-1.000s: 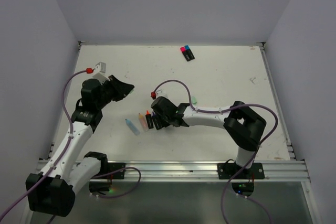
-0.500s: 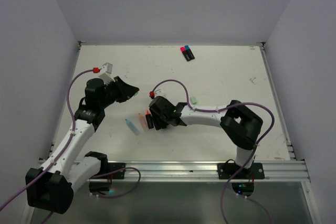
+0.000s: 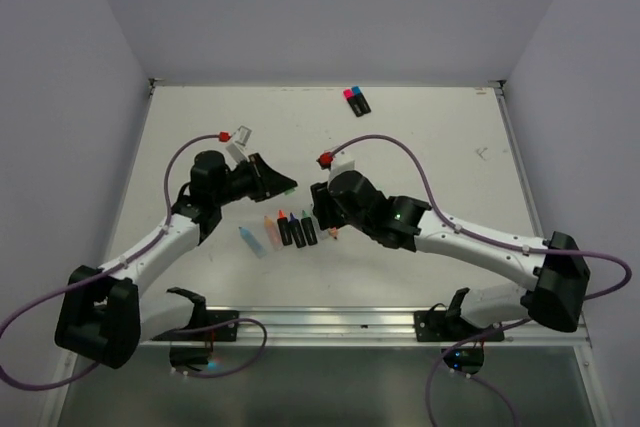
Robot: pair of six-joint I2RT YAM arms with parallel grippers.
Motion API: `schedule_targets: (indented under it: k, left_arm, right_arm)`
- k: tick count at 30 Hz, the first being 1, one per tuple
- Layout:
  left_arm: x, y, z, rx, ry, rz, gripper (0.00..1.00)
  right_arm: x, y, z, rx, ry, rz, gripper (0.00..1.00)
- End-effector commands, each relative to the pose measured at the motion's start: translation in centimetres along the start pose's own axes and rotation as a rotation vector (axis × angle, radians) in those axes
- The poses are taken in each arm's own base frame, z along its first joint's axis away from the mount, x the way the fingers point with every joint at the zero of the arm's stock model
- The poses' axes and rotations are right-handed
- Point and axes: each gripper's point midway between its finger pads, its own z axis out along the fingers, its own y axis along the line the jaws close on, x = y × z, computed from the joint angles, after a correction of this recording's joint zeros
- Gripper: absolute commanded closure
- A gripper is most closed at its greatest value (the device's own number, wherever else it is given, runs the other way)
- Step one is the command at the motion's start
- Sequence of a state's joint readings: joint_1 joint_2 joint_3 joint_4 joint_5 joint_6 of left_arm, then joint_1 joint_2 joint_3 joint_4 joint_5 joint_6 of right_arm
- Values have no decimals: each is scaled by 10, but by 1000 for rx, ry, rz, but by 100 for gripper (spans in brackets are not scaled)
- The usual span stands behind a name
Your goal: Open the pen caps
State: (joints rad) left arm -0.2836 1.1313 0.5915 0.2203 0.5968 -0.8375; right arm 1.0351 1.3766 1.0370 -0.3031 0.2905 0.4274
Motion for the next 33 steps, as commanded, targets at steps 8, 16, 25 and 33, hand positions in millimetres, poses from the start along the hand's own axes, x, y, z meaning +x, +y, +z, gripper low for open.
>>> schedule_targets:
  k: [8, 16, 25, 33]
  left_arm:
    - [40, -37, 116, -36, 151, 22, 100]
    - [101, -39, 207, -167, 267, 113, 100]
    - [156, -21, 230, -268, 321, 185, 100]
    - [164, -10, 222, -316, 314, 224, 82]
  right_arm:
    - [8, -117, -81, 439, -59, 228, 48]
    - [6, -156, -147, 536, -233, 372, 49]
    - [4, -164, -165, 555, -249, 357, 49]
    - [11, -162, -156, 554, -219, 334, 49]
